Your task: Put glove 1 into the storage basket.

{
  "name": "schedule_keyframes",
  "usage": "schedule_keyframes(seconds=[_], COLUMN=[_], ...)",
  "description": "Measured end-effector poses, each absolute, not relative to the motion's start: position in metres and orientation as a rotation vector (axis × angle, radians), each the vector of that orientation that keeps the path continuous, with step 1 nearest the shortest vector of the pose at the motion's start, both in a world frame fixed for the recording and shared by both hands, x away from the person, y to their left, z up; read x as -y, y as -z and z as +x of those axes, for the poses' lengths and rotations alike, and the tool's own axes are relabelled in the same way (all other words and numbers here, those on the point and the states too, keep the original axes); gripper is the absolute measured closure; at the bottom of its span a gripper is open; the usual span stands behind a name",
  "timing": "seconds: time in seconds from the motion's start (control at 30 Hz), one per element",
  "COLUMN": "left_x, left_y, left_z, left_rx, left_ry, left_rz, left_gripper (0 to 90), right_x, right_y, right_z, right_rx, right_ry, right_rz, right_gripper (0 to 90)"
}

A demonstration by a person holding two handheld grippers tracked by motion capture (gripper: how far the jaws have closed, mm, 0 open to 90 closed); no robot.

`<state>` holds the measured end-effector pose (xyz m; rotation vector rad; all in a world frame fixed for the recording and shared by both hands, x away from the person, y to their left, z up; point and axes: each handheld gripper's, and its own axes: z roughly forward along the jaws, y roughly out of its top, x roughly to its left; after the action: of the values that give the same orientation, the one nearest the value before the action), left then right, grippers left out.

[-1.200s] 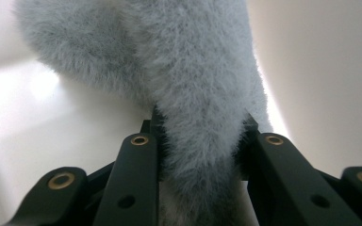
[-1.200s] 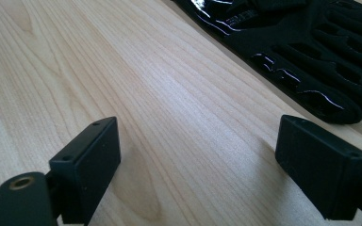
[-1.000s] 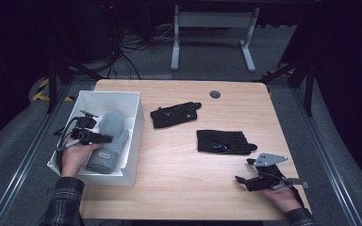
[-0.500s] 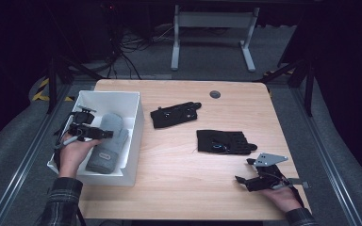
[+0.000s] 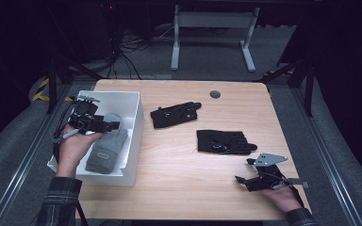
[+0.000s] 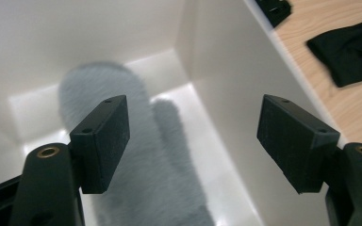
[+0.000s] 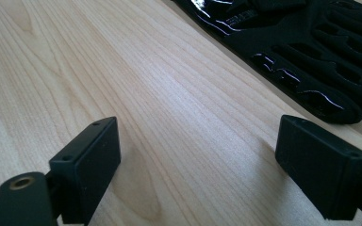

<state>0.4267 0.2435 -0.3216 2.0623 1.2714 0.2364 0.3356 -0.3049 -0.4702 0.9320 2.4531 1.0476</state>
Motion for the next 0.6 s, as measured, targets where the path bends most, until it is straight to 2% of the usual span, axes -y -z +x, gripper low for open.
schedule_keyframes(seconds=[0.3, 0.6], left_x=[-0.198, -0.154], left_y=[0.299, 0.295], left_z=[0.413, 0.398], left_rx=[-1.122, -1.015], left_ry=[-0.22, -0.201], left_rz=[2.096, 2.118], left_gripper=[26.6, 26.6], right_x=[0.305, 0.305], right_y=[0.47, 0.47], right_z=[0.336, 0.336], right_rx=[-2.453, -2.453], right_ry=[-1.048, -1.048], right_rz=[0.932, 0.932], right_gripper=[15.0, 15.0])
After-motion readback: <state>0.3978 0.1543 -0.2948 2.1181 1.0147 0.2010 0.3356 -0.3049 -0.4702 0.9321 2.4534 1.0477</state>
